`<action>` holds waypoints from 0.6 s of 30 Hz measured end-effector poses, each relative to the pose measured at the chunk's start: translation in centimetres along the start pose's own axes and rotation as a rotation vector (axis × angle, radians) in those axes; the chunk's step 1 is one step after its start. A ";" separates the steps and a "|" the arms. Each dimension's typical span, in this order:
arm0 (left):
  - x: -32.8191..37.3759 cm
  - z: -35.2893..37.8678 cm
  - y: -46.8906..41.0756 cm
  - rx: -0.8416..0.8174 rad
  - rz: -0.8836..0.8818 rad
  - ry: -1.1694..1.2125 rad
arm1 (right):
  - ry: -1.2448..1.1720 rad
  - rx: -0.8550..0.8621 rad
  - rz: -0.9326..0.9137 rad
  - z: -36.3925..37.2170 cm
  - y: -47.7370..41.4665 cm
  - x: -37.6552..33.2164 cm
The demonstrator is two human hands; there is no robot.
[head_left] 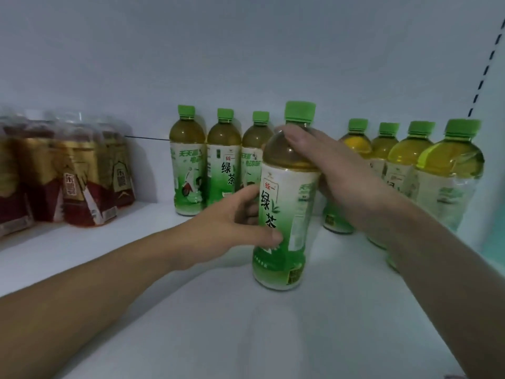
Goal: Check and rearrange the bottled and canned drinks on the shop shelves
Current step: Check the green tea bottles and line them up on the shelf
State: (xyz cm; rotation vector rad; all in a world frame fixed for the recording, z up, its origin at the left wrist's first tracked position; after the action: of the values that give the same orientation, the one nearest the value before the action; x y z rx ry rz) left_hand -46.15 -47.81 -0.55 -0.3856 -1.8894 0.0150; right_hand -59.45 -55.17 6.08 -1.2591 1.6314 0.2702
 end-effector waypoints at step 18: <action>-0.3 -0.2 0.2 0.078 -0.015 -0.163 | 0.137 0.156 -0.122 0.3 0.5 0.7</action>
State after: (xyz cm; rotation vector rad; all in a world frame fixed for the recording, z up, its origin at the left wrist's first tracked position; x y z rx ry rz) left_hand -45.82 -47.78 -0.76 -0.3253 -2.0451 0.1126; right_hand -59.66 -55.14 5.17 -1.2735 1.6495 -0.0192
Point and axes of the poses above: each hand's wrist, its own y-axis away from the middle knuckle, its own z-axis out of the palm, x = y × z, the point moved 4 cm from there along -y, towards the middle knuckle, and after that the axes turned 14 degrees about -x, right-handed, at the moved point
